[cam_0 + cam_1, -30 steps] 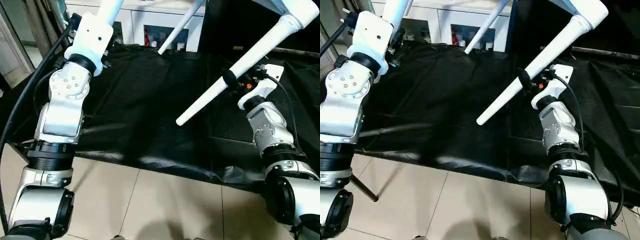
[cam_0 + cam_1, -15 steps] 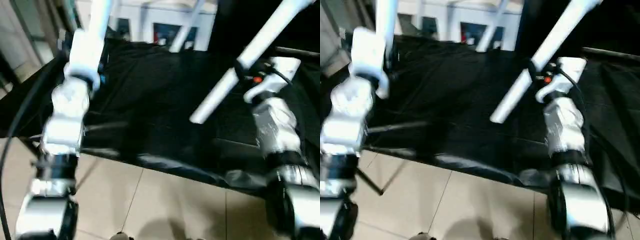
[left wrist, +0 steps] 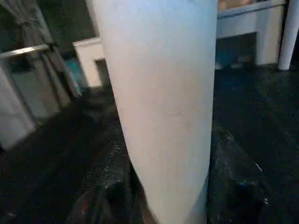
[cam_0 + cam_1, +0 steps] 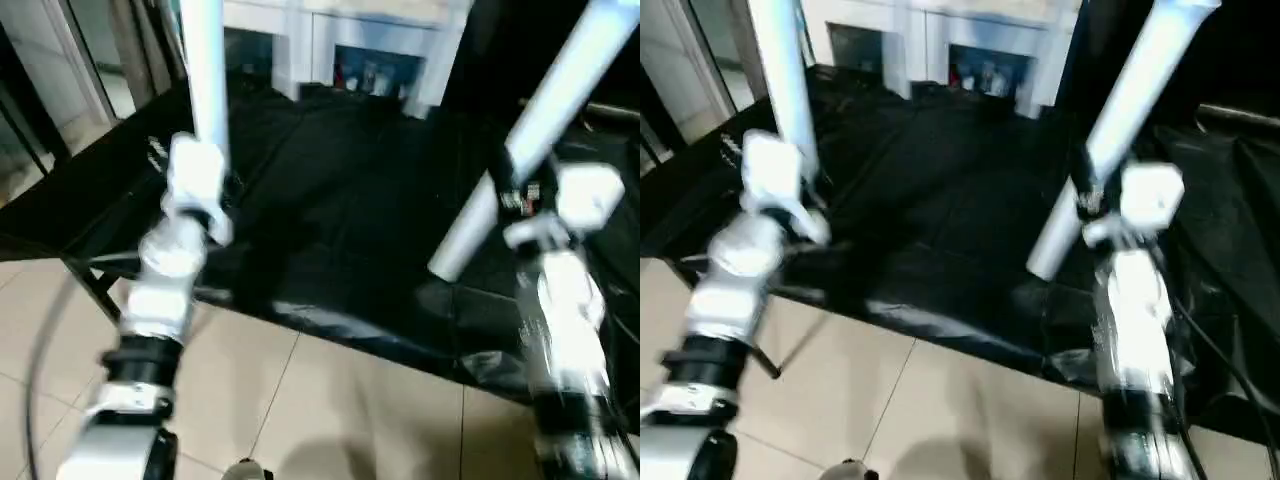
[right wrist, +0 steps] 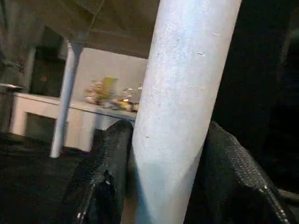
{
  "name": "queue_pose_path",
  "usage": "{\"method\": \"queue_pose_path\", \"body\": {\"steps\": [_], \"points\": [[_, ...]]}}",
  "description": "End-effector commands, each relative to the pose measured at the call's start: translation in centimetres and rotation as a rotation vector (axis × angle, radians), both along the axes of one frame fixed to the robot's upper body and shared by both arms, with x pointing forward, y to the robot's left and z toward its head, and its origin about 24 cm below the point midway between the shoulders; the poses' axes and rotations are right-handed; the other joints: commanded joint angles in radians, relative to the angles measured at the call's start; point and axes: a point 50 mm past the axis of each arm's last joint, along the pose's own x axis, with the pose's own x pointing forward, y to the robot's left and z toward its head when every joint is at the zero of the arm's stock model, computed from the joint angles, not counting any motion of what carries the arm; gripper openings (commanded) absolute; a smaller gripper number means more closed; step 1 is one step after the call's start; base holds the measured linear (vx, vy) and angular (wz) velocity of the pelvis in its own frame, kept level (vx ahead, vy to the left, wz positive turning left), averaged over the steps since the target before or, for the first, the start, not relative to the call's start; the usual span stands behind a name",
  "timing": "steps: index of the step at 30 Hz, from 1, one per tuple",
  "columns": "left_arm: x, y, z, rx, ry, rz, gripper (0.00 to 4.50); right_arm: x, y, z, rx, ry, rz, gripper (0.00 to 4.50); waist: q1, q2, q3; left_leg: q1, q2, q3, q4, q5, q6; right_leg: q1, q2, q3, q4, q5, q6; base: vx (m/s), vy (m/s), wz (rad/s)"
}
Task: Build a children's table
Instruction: Flip table
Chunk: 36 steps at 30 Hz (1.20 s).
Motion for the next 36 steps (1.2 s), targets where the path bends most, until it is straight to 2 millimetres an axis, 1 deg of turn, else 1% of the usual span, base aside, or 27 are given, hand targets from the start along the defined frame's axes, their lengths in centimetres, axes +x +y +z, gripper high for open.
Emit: {"method": "queue_pose_path", "body": {"steps": [1,2,3,4,5,8,10,11,13,15,17,18,19,21,22,23,24,25,26,27,28,30,31,32,33,35,36], "points": [[-0.3,-2.0,-1.6,0.179,0.06,-0.147,1.59,-0.8,0.0,0.4,-0.131,-0.05,-0.034,1.81,-0.02,0.019,-0.074,0.048,-0.001,0.011,-0.089,-0.298,-0.015,0.041,-0.013,0.021,-0.085,-0.226,-0.126,0.0,0.0,0.0],[-0.3,-2.3,-1.9,0.165,0.071,-0.156,1.59,-0.9,-0.2,-0.3,-0.132,-0.028,-0.043,1.81,-0.025,0.022,-0.067,0.05,-0.001,0.007,-0.099,-0.371,-0.024,0.044,-0.015,0.018,-0.094,-0.307,-0.114,0.0,0.0,0.0],[-0.3,-2.4,-2.0,0.157,0.076,-0.16,1.59,-1.0,-0.2,-0.7,-0.131,-0.015,-0.047,1.81,-0.028,0.02,-0.065,0.053,-0.003,0.004,-0.102,-0.398,-0.028,0.047,-0.015,0.017,-0.097,-0.342,-0.105,0.0,0.0,0.0],[-0.2,-2.5,-2.2,0.154,0.08,-0.166,1.59,-1.1,-0.3,-1.1,-0.137,0.0,-0.055,1.81,-0.029,0.026,-0.066,0.059,0.0,0.0,-0.109,-0.422,-0.031,0.051,-0.019,0.015,-0.103,-0.371,-0.095,0.0,0.0,0.0],[-0.2,-2.5,-2.3,0.154,0.08,-0.167,1.59,-1.2,-0.3,-1.3,-0.142,0.007,-0.06,1.81,-0.035,0.021,-0.062,0.064,-0.001,0.002,-0.11,-0.436,-0.03,0.047,-0.018,0.016,-0.111,-0.387,-0.09,0.0,0.0,0.0],[0.1,-2.2,-2.9,0.152,0.101,-0.154,1.59,-1.3,-0.2,-2.0,-0.145,0.045,-0.058,1.81,-0.045,0.02,-0.061,0.062,-0.007,-0.001,-0.115,-0.434,-0.025,0.056,-0.019,0.015,-0.117,-0.421,-0.075,0.0,0.0,0.0],[0.2,-1.8,-3.2,0.152,0.114,-0.141,1.59,-1.3,0.1,-2.6,-0.147,0.076,-0.048,1.81,-0.05,0.019,-0.068,0.06,-0.003,-0.003,-0.119,-0.391,-0.021,0.067,-0.022,0.016,-0.112,-0.367,-0.086,0.0,0.0,0.0],[0.4,-1.2,-3.7,0.155,0.137,-0.118,1.59,-1.3,0.7,-3.7,-0.135,0.144,-0.003,1.81,-0.052,0.016,-0.069,0.057,-0.004,-0.002,-0.118,-0.361,-0.015,0.068,-0.021,0.017,-0.11,-0.331,-0.095,0.0,0.0,0.0],[0.4,-0.7,-4.0,0.144,0.158,-0.12,1.59,-1.2,1.2,-4.4,-0.126,0.175,0.044,1.81,-0.057,0.016,-0.069,0.053,-0.004,-0.002,-0.119,-0.344,-0.009,0.072,-0.02,0.017,-0.105,-0.302,-0.106,0.0,0.0,0.0],[0.3,0.7,-4.2,0.133,0.179,-0.117,2.15,-1.3,1.9,-5.5,-0.043,0.215,0.118,2.37,-0.063,0.013,-0.071,0.056,-0.003,-0.001,-0.119,-0.356,-0.001,0.071,-0.022,0.017,-0.107,-0.307,-0.112,0.0,0.0,0.0],[0.0,1.4,-4.0,0.127,0.165,-0.116,2.34,-1.4,1.8,-5.6,0.01,0.217,0.129,2.53,-0.071,0.016,-0.072,0.052,-0.001,-0.007,-0.127,-0.383,-0.003,0.079,-0.023,0.015,-0.107,-0.34,-0.104,0.0,0.0,0.0],[-0.1,1.7,-3.9,0.123,0.157,-0.12,2.46,-1.5,1.8,-5.5,0.017,0.215,0.129,2.6,-0.073,0.015,-0.072,0.054,0.0,-0.007,-0.128,-0.39,-0.005,0.077,-0.024,0.016,-0.109,-0.342,-0.107,0.0,0.0,0.0],[-0.2,1.8,-3.9,0.122,0.153,-0.125,2.56,-1.6,1.7,-5.5,0.022,0.215,0.13,2.69,-0.078,0.012,-0.076,0.054,0.002,-0.008,-0.127,-0.392,-0.01,0.079,-0.024,0.017,-0.107,-0.32,-0.122,0.0,0.0,0.0],[-1.0,2.3,-3.6,0.09,0.118,-0.14,2.72,-2.0,1.5,-5.4,0.064,0.216,0.136,2.94,-0.084,0.011,-0.076,0.049,0.003,-0.005,-0.125,-0.372,0.003,0.081,-0.025,0.018,-0.101,-0.276,-0.15,0.0,0.0,0.0],[-1.1,2.5,-3.6,0.082,0.108,-0.142,2.8,-2.2,1.5,-5.4,0.07,0.217,0.14,3.01,-0.085,0.011,-0.077,0.048,0.003,-0.002,-0.123,-0.349,0.015,0.081,-0.025,0.018,-0.1,-0.266,-0.157,0.0,0.0,0.0],[-1.5,2.6,-3.4,0.066,0.094,-0.146,2.8,-2.4,1.5,-5.4,0.073,0.215,0.144,3.01,-0.084,0.016,-0.08,0.048,0.003,-0.002,-0.121,-0.329,0.018,0.081,-0.026,0.02,-0.096,-0.247,-0.164,0.0,0.0,0.0],[-2.1,2.6,-3.1,0.009,0.058,-0.159,3.01,-2.8,1.4,-5.4,0.08,0.214,0.148,3.14,-0.085,0.018,-0.083,0.043,0.005,-0.001,-0.118,-0.28,0.028,0.083,-0.026,0.02,-0.091,-0.188,-0.176,0.0,0.0,0.0],[-2.4,2.6,-3.0,-0.013,0.046,-0.163,3.01,-2.9,1.4,-5.4,0.084,0.215,0.15,3.14,-0.085,0.021,-0.086,0.042,0.007,0.002,-0.112,-0.23,0.042,0.082,-0.024,0.02,-0.084,-0.111,-0.195,0.0,0.0,0.0],[-2.9,2.5,-2.9,-0.065,0.021,-0.177,3.17,-3.2,1.3,-5.5,0.091,0.217,0.153,3.36,-0.085,0.022,-0.086,0.044,0.008,0.002,-0.111,-0.217,0.05,0.08,-0.023,0.019,-0.082,-0.086,-0.203,0.0,0.0,0.0],[-3.2,2.5,-2.8,-0.091,0.01,-0.185,3.25,-3.3,1.2,-5.5,0.094,0.218,0.155,3.45,-0.082,0.02,-0.083,0.04,0.01,0.005,-0.111,-0.214,0.06,0.082,-0.026,0.02,-0.08,-0.079,-0.214,0.0,0.0,0.0],[-4.4,2.4,-2.7,-0.155,-0.016,-0.212,3.25,-3.8,1.3,-5.4,0.112,0.226,0.165,3.45,-0.081,0.019,-0.081,0.043,0.011,0.006,-0.111,-0.226,0.065,0.08,-0.026,0.02,-0.081,-0.098,-0.217,0.0,0.0,0.0],[-4.9,2.4,-2.7,-0.179,-0.027,-0.211,3.51,-4.0,1.4,-5.3,0.107,0.229,0.171,3.65,-0.081,0.018,-0.078,0.041,0.012,0.007,-0.113,-0.238,0.069,0.08,-0.025,0.021,-0.084,-0.118,-0.211,0.0,0.0,0.0],[-5.9,2.5,-2.8,-0.223,-0.037,-0.194,3.59,-4.6,1.6,-5.2,0.102,0.24,0.195,3.71,-0.082,0.019,-0.078,0.042,0.011,0.008,-0.114,-0.243,0.068,0.079,-0.023,0.021,-0.086,-0.13,-0.205,0.0,0.0,0.0],[-6.4,2.5,-2.9,-0.242,-0.04,-0.183,3.65,-4.9,1.8,-5.1,0.102,0.246,0.208,3.74,-0.082,0.019,-0.072,0.04,0.015,0.006,-0.119,-0.264,0.063,0.08,-0.024,0.021,-0.089,-0.162,-0.196,0.0,0.0,0.0],[-7.1,2.6,-3.0,-0.28,-0.041,-0.165,3.71,-5.2,2.0,-5.0,0.101,0.257,0.221,3.74,-0.083,0.019,-0.07,0.043,0.014,0.009,-0.12,-0.296,0.053,0.075,-0.023,0.022,-0.096,-0.214,-0.177,0.0,0.0,0.0],[-8.5,2.6,-3.4,-0.348,-0.02,-0.12,3.71,-5.9,2.3,-4.9,0.112,0.291,0.25,3.74,-0.084,0.02,-0.063,0.043,0.016,0.007,-0.126,-0.348,0.034,0.073,-0.022,0.023,-0.103,-0.298,-0.146,0.0,0.0,0.0],[-9.3,2.6,-3.7,-0.373,-0.002,-0.083,3.71,-6.3,2.5,-4.9,0.108,0.319,0.266,3.74,-0.086,0.016,-0.062,0.043,0.015,0.007,-0.127,-0.373,0.025,0.069,-0.021,0.023,-0.11,-0.353,-0.119,0.0,0.0,0.0]]}}
